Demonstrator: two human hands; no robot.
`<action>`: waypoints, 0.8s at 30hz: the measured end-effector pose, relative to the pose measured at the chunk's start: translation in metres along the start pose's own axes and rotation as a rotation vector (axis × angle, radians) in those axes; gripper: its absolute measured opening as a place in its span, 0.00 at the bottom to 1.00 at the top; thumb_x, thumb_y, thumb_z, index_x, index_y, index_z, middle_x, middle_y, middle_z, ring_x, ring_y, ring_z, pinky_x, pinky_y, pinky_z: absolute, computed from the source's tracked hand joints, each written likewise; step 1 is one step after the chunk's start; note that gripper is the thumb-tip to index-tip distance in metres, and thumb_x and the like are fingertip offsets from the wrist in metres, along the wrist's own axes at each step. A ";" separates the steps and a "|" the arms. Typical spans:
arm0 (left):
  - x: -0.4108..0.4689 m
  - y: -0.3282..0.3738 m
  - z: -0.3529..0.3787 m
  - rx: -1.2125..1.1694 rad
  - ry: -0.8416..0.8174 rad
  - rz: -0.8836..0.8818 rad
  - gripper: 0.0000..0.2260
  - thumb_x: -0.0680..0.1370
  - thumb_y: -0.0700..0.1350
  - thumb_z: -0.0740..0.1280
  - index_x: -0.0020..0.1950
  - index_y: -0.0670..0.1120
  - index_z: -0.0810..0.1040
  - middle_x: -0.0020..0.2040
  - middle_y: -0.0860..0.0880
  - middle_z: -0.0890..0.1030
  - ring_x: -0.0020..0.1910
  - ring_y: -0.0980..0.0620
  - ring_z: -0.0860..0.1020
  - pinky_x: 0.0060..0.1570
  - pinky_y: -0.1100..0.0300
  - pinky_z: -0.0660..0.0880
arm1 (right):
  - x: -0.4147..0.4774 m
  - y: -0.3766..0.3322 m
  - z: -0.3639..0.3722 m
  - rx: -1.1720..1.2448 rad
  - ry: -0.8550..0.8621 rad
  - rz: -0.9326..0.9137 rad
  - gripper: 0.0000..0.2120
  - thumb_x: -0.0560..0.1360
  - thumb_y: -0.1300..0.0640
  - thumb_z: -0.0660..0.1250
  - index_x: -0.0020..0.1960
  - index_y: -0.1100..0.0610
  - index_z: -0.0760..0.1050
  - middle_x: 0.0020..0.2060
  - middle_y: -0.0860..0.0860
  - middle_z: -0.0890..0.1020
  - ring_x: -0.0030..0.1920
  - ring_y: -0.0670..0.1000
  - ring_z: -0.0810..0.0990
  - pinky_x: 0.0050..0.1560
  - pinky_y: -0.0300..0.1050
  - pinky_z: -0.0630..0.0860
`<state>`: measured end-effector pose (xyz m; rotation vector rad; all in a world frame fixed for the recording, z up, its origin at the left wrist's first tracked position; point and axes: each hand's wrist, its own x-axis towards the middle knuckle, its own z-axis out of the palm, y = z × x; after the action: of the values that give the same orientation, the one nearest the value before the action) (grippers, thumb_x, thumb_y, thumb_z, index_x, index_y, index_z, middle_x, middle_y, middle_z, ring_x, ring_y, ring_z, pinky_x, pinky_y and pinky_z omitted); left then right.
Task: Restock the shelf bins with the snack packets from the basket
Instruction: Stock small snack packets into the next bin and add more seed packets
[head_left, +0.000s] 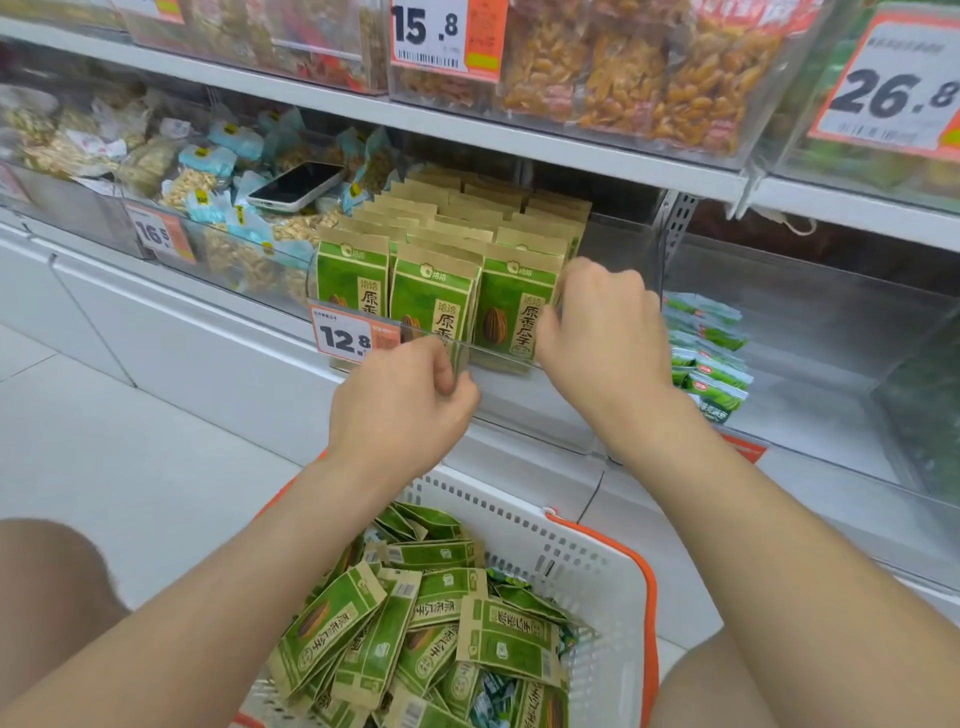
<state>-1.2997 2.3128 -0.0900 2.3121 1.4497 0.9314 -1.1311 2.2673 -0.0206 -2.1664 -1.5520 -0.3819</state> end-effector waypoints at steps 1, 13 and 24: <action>-0.002 -0.002 0.004 0.018 -0.065 -0.011 0.11 0.76 0.56 0.67 0.38 0.52 0.75 0.32 0.53 0.78 0.36 0.49 0.78 0.35 0.56 0.75 | -0.008 -0.005 -0.006 0.001 0.061 -0.061 0.05 0.78 0.57 0.63 0.50 0.58 0.74 0.41 0.58 0.79 0.46 0.66 0.79 0.39 0.53 0.73; -0.104 -0.063 0.140 0.498 -1.156 0.192 0.19 0.81 0.56 0.64 0.67 0.47 0.74 0.64 0.47 0.79 0.60 0.43 0.80 0.56 0.46 0.81 | -0.103 0.001 0.047 -0.293 -0.873 -0.411 0.06 0.81 0.54 0.65 0.48 0.55 0.70 0.42 0.51 0.70 0.40 0.57 0.72 0.30 0.44 0.61; -0.154 -0.074 0.193 0.751 -1.181 0.407 0.36 0.82 0.46 0.68 0.82 0.48 0.49 0.81 0.39 0.58 0.76 0.31 0.63 0.71 0.35 0.69 | -0.112 0.036 0.047 -0.291 -1.062 -0.371 0.14 0.83 0.57 0.64 0.40 0.54 0.64 0.39 0.51 0.68 0.33 0.50 0.70 0.31 0.45 0.68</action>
<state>-1.2751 2.2352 -0.3345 2.7798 0.8142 -1.0378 -1.1361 2.1894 -0.1210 -2.4311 -2.5887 0.5970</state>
